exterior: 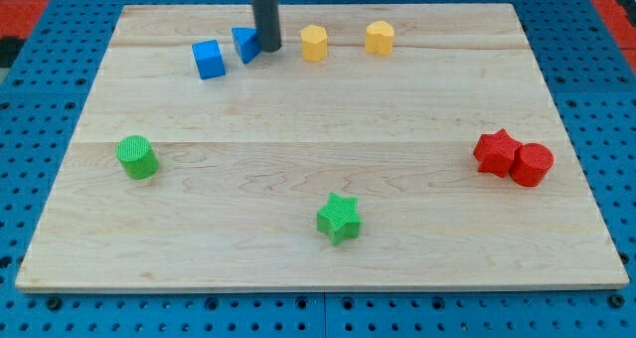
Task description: Push the blue triangle down a bit
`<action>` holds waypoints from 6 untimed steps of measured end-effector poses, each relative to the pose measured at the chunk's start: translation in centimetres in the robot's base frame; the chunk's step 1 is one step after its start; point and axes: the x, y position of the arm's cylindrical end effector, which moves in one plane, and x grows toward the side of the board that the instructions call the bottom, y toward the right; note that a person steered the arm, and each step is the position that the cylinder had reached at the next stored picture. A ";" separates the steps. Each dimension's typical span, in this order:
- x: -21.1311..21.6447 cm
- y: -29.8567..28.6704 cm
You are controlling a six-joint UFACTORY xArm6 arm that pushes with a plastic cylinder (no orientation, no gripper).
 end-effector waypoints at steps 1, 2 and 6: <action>-2.2 0.7; -1.3 -0.2; 1.3 -4.7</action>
